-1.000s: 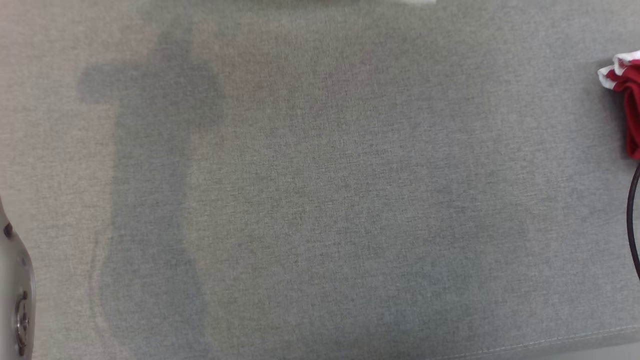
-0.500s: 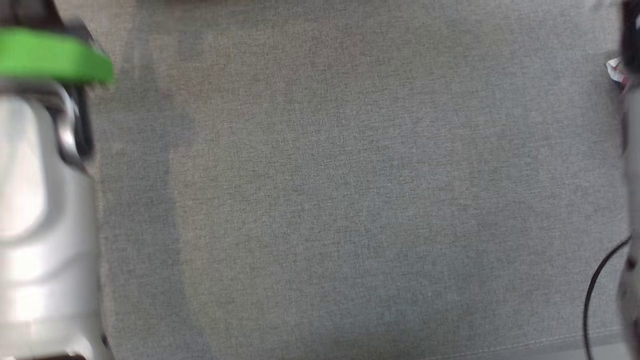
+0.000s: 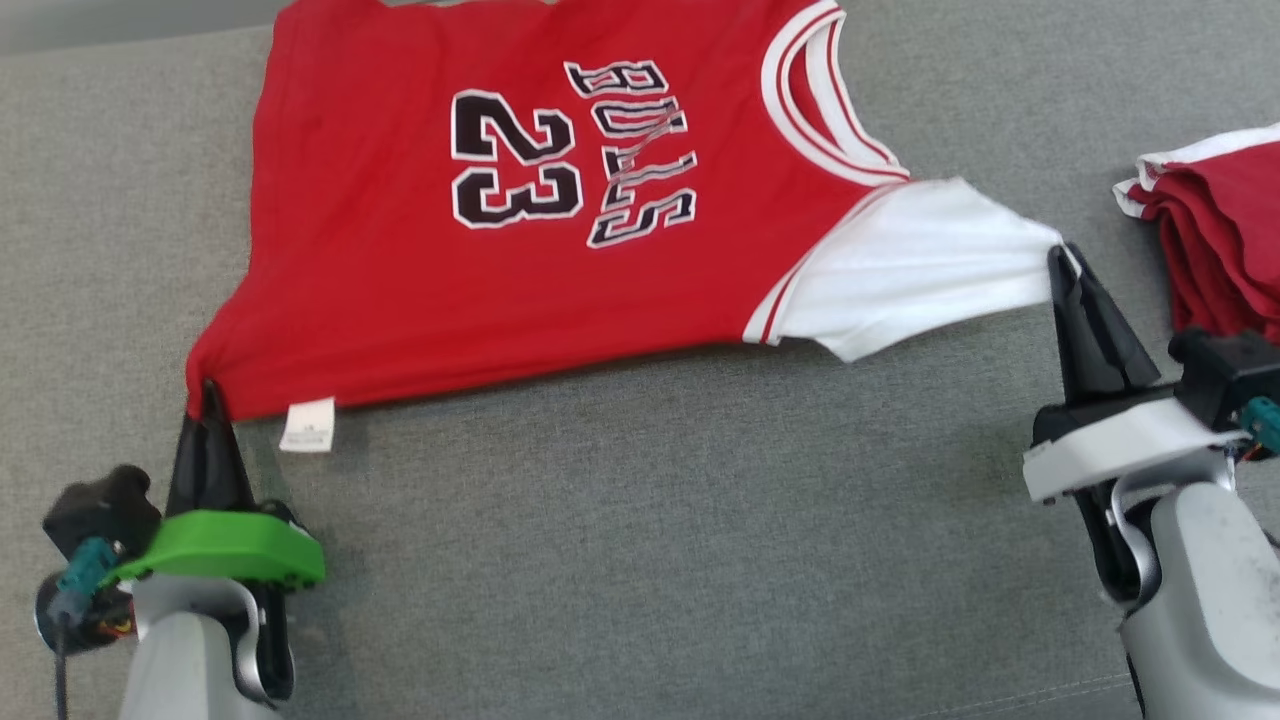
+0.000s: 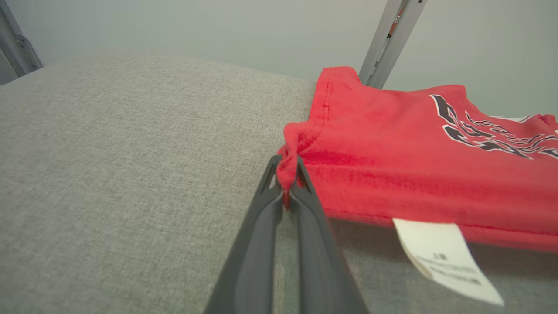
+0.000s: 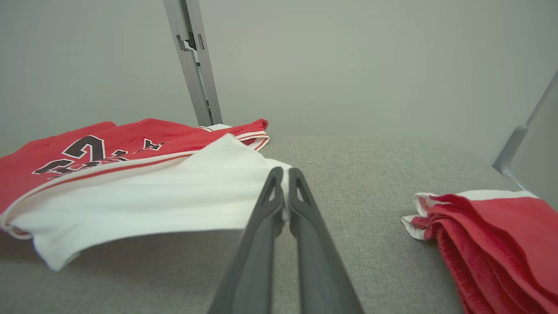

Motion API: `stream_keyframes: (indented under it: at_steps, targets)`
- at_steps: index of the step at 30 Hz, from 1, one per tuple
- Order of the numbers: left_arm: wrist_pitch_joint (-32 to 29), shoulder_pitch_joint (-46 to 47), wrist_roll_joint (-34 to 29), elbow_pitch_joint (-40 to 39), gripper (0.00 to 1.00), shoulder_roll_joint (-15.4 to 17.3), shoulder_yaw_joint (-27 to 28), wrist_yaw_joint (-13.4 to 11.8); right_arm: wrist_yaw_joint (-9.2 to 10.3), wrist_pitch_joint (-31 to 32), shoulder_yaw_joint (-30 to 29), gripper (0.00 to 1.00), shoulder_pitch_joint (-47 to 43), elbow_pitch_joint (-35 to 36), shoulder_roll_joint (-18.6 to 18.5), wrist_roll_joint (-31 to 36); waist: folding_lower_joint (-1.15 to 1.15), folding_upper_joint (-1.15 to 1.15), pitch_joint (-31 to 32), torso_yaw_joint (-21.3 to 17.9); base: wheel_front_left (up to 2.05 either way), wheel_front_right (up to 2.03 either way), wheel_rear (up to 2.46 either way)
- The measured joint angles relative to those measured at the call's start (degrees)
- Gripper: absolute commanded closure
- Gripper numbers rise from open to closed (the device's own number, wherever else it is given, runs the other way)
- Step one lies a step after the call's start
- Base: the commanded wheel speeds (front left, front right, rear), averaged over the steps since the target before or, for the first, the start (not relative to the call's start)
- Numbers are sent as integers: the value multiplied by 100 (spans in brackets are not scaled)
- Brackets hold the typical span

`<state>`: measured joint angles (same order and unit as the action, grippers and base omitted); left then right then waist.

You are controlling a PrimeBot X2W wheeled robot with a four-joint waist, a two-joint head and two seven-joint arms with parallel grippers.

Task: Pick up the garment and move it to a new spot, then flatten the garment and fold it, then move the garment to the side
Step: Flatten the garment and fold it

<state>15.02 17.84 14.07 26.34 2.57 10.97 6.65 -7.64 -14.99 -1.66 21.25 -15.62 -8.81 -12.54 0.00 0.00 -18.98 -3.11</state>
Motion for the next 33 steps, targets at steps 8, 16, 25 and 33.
stream_keyframes:
  at_steps: [8,16,25,33]
  targets:
    - [0,-1114,402,-11,100,-3,-617,-89,1,0,-142,100,-1212,-23,185,-2,0,0,638,-4,0,0,0]
    - [0,-1997,769,-162,100,7,-1157,-348,4,0,-68,100,-2278,-131,350,9,0,0,1251,42,0,0,0]
    - [0,-2783,949,-497,100,10,-1505,-583,8,0,-177,100,-3014,-10,436,0,0,0,1812,94,0,0,0]
    - [0,-2471,989,-825,100,13,-1656,-575,9,0,-323,100,-2604,208,470,-7,0,0,1731,194,0,0,0]
